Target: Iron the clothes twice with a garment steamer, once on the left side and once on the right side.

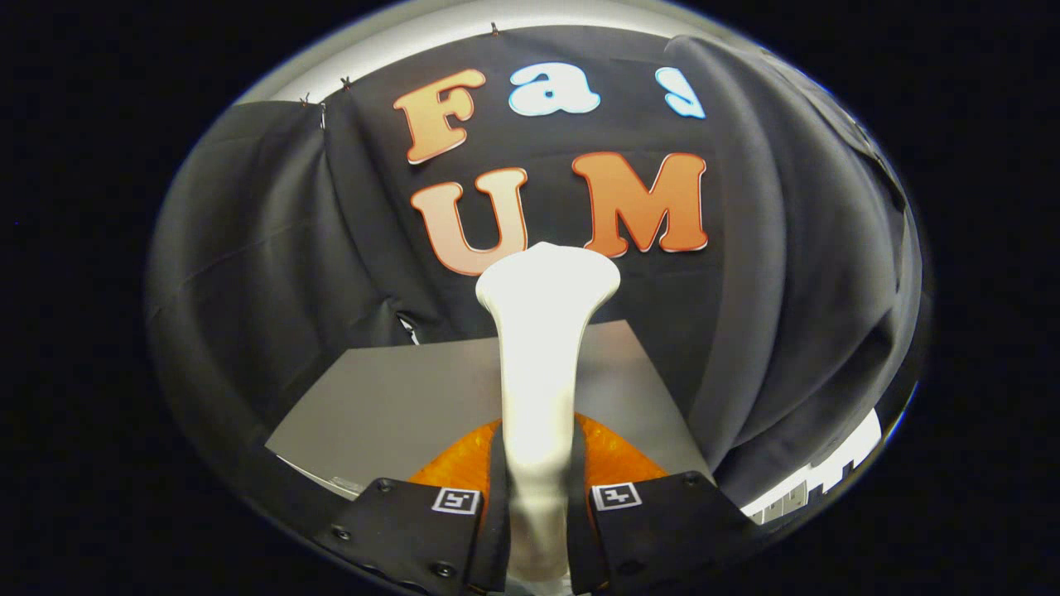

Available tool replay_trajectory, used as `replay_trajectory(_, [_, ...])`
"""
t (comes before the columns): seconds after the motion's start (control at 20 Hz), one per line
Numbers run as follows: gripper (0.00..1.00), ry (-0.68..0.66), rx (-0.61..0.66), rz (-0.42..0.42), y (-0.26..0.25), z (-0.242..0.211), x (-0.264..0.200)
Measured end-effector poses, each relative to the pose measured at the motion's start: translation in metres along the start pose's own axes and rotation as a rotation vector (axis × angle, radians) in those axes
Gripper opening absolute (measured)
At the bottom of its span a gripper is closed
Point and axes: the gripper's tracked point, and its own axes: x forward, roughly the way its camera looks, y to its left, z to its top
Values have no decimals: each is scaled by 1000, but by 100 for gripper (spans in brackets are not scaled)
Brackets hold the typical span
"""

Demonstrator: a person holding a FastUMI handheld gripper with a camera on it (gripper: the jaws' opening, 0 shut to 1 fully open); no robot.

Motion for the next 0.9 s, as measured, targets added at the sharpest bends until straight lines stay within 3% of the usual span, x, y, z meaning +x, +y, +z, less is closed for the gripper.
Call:
replay_trajectory(0.55, [35,-219,3,-3,-76,76,-132])
replay_trajectory(0.9, [35,-219,13,88,-95,77,-178])
